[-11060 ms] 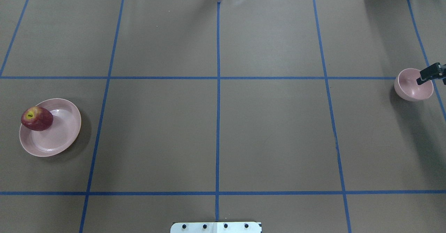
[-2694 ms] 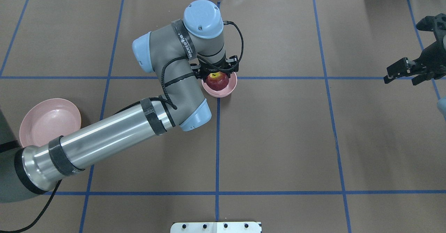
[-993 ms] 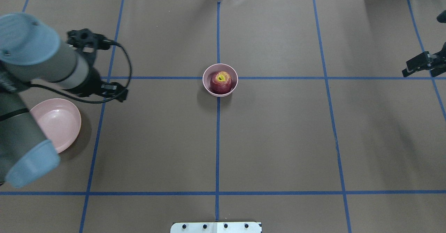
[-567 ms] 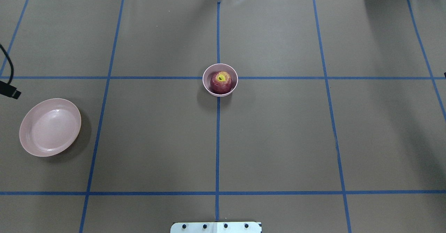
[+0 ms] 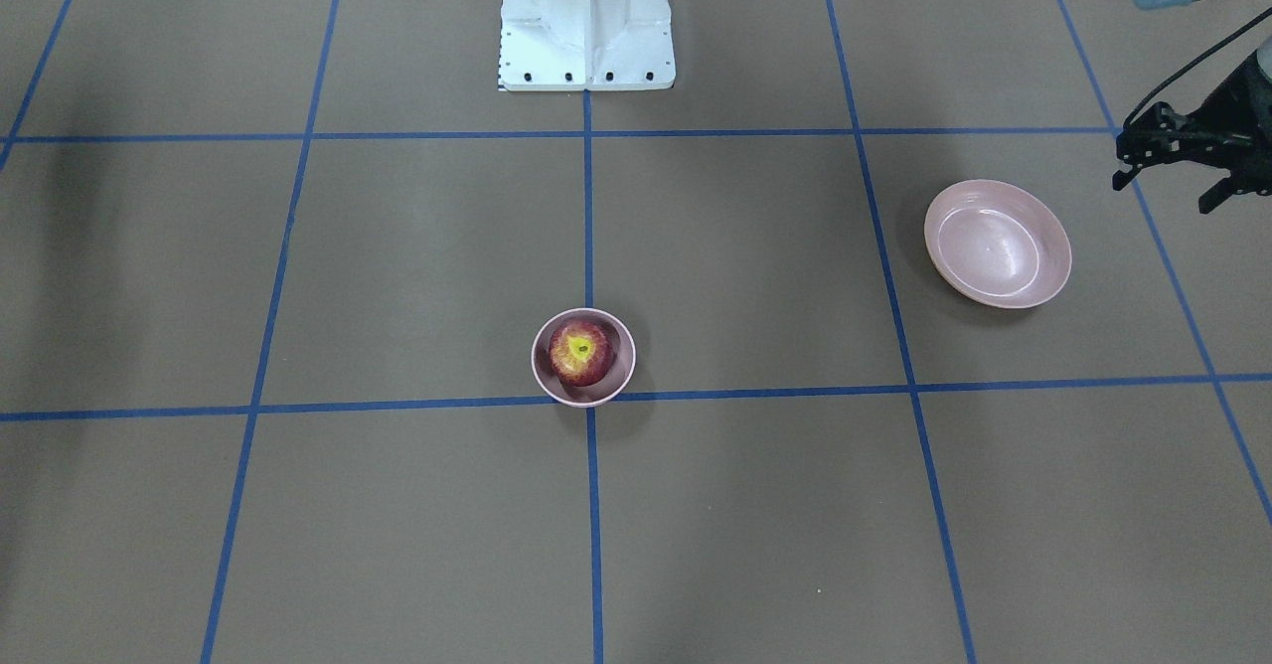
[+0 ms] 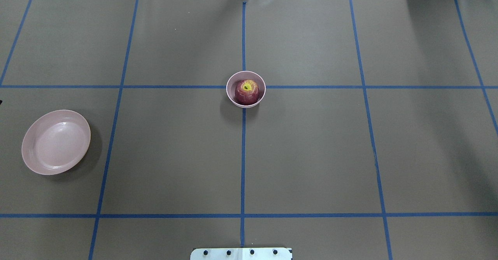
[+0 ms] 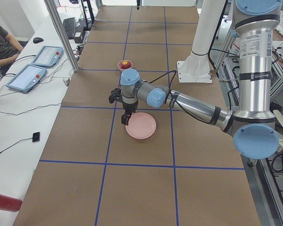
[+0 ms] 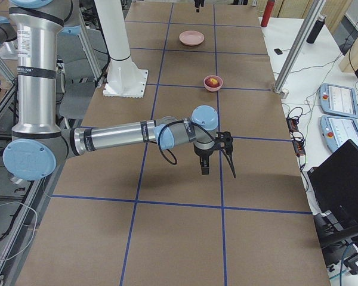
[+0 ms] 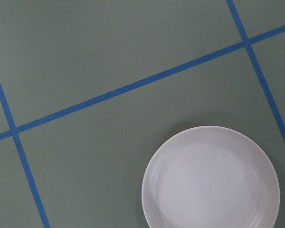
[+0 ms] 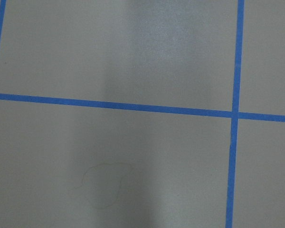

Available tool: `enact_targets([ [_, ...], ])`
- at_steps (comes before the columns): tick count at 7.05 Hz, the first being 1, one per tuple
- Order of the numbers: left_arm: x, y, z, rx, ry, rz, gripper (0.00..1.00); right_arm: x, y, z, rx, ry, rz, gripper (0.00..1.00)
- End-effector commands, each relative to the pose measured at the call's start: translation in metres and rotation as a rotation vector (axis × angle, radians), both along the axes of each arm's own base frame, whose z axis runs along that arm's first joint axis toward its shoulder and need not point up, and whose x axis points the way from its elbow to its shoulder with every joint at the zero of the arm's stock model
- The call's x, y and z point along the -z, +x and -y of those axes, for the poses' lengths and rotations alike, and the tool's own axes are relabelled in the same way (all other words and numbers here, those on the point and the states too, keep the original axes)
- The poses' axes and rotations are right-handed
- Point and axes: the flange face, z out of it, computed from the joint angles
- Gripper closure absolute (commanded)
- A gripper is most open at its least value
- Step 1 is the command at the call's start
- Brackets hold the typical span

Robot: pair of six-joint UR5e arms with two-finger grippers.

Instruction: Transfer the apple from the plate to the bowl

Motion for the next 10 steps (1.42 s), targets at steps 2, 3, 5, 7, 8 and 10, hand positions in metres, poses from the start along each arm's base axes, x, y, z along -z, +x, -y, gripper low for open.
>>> enact_targets([
  [2, 0.003, 0.001, 0.0, 0.038, -0.034, -0.008, 0.01, 0.032, -0.003, -0.015, 0.025, 0.062, 0.022, 0.0],
  [3, 0.002, 0.003, 0.001, 0.036, -0.034, -0.007, 0.01, 0.03, -0.008, -0.013, 0.034, 0.063, 0.013, 0.0],
  [5, -0.002, 0.003, 0.002, 0.031, -0.036, -0.007, 0.01, 0.036, -0.017, -0.013, 0.056, 0.07, 0.025, 0.0],
  [7, 0.0, 0.002, 0.002, 0.036, -0.031, -0.007, 0.01, 0.043, -0.018, -0.008, 0.053, 0.089, 0.02, 0.0],
  [8, 0.012, 0.003, 0.004, 0.037, -0.012, -0.017, 0.01, 0.037, -0.028, -0.004, 0.068, 0.082, 0.006, 0.0],
  [10, 0.015, 0.003, 0.003, 0.036, -0.006, -0.019, 0.01, 0.041, -0.027, -0.004, 0.065, 0.094, 0.002, 0.0],
])
